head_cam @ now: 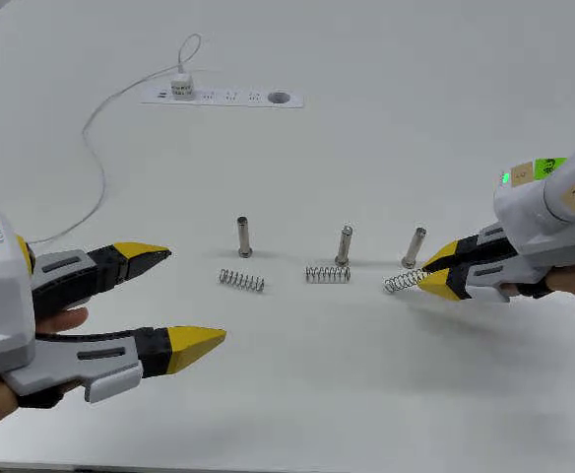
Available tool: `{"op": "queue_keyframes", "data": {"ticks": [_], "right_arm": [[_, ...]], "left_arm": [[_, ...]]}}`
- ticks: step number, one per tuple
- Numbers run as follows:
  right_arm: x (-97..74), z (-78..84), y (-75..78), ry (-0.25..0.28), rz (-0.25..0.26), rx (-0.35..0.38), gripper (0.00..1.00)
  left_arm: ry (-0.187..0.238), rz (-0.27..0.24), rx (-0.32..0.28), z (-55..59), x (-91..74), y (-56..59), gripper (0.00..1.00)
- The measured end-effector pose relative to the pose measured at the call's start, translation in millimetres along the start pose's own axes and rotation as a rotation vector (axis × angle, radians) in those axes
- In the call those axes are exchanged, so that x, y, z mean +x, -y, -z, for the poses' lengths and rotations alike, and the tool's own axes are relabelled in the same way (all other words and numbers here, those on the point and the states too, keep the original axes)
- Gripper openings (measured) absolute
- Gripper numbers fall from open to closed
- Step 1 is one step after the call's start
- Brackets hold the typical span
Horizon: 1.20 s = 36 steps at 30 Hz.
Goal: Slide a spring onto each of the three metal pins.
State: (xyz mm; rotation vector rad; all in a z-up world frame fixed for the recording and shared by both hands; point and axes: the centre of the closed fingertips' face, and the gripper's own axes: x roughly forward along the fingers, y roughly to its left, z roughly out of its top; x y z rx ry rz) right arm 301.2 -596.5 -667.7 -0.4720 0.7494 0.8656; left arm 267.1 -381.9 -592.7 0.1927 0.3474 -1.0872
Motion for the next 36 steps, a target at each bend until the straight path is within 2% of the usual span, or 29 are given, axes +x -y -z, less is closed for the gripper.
{"op": "queue_keyframes", "data": {"ticks": [12,20,25,30,32,36], "right_arm": [[-3.6,-1.3,2.8,-0.035,0.008,0.038,0.11],[-10.1,-9.2,1.5,-0.05,0.007,0.04,0.11],[-20.1,-22.7,-0.2,-0.041,-0.012,0.062,0.11],[-35.5,-43.0,3.8,-0.033,-0.021,0.065,0.11],[-41.4,-48.1,8.3,-0.045,-0.017,0.062,0.11],[-50.0,-50.4,17.9,-0.099,-0.009,0.041,0.11]], "left_arm": [[0.006,0.0,-0.007,2.3,-0.6,0.5,0.61],[0.01,0.002,-0.01,2.5,-0.2,1.0,0.61],[0.013,0.003,-0.01,2.2,-0.1,0.7,0.61],[0.019,0.002,-0.009,1.1,-0.6,0.3,0.61],[0.019,0.001,-0.009,1.1,-1.1,0.1,0.61],[0.021,-0.001,-0.01,1.6,-2.3,-0.2,0.61]]}}
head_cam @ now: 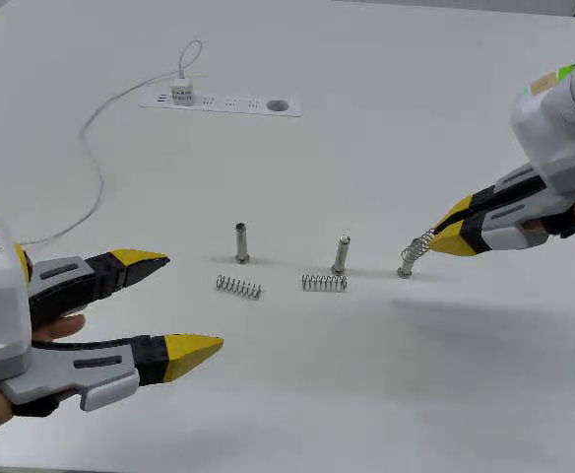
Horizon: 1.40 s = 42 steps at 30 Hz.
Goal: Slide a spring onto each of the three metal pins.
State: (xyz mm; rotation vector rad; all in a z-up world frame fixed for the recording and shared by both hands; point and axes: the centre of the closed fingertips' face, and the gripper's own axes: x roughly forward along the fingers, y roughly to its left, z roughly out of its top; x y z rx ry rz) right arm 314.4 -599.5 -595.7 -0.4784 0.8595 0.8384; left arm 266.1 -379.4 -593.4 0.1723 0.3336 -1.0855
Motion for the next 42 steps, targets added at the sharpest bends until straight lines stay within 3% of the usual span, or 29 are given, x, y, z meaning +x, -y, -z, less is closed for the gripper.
{"op": "queue_keyframes", "data": {"ticks": [6,14,29,42], "right_arm": [[-4.1,-1.3,15.3,-0.056,0.015,-0.012,0.11],[4.7,2.6,25.7,-0.14,-0.001,-0.016,0.11],[25.9,7.0,28.5,-0.231,-0.049,-0.026,0.11],[52.2,25.7,27.1,-0.277,-0.054,0.021,0.11]], "left_arm": [[0.003,-0.003,0.0,-0.5,-0.7,0.0,0.61],[0.003,-0.009,-0.001,0.3,-1.9,-0.4,0.61],[0.0,-0.02,-0.016,6.6,-4.5,-1.4,0.61],[-0.002,-0.024,-0.017,6.9,-5.3,-2.2,0.61]]}}
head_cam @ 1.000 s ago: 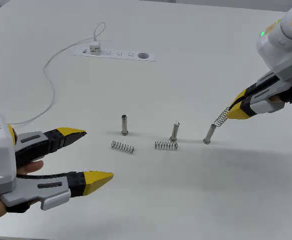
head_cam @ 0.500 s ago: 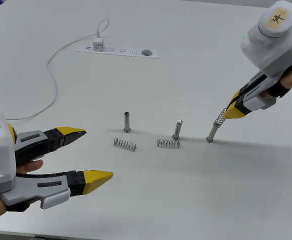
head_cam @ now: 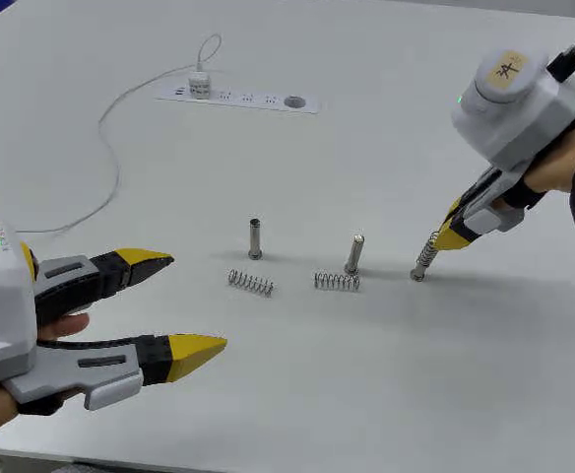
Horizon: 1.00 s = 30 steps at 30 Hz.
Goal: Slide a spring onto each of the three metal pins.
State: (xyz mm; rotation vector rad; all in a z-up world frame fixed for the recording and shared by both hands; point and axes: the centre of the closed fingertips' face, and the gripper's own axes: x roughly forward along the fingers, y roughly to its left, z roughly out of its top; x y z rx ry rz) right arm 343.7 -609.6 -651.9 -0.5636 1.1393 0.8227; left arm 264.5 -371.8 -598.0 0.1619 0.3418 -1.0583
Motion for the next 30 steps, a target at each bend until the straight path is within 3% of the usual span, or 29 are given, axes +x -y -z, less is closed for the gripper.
{"op": "queue_keyframes", "data": {"ticks": [8,17,30], "right_arm": [[13.8,6.2,-3.1,-0.004,0.0,0.024,0.11],[11.8,7.2,-9.2,0.035,0.004,0.014,0.15],[-16.9,-1.1,-17.6,0.126,0.098,-0.043,0.17]], "left_arm": [[-0.003,-0.003,0.0,0.1,-0.8,-0.5,0.61],[-0.004,-0.002,0.003,-0.7,-0.5,-0.4,0.61],[-0.004,0.012,0.016,-5.4,2.9,1.9,0.61]]}}
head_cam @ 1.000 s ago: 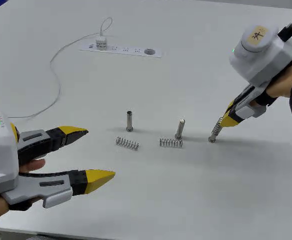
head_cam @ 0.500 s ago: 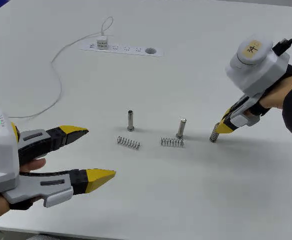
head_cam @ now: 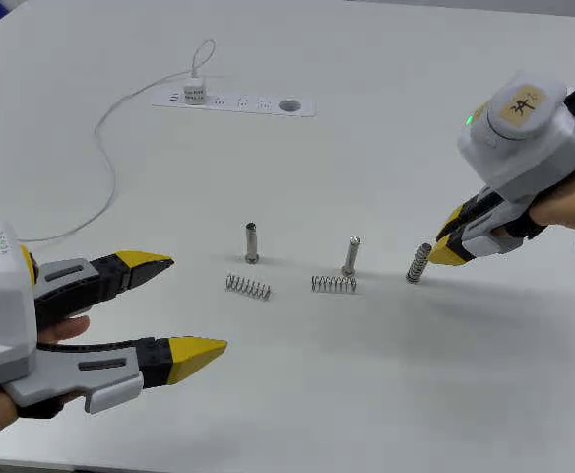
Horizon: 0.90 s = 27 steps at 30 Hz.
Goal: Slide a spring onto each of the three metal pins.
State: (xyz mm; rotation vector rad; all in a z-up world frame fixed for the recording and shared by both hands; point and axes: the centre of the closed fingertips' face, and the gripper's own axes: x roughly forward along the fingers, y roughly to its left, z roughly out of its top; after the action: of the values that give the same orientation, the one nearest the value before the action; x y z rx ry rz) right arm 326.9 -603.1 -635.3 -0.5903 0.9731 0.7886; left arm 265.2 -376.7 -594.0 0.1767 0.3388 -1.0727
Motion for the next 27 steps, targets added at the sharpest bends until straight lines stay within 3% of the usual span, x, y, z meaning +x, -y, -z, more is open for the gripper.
{"op": "queue_keyframes", "data": {"ticks": [17,27], "right_arm": [[25.9,-28.1,-35.8,0.08,-0.069,-0.04,0.17],[57.2,-42.1,-51.7,0.102,-0.113,-0.062,0.16]], "left_arm": [[0.001,0.008,0.013,-3.1,2.5,5.4,0.61],[-0.001,0.004,0.012,-2.5,2.2,5.1,0.61]]}}
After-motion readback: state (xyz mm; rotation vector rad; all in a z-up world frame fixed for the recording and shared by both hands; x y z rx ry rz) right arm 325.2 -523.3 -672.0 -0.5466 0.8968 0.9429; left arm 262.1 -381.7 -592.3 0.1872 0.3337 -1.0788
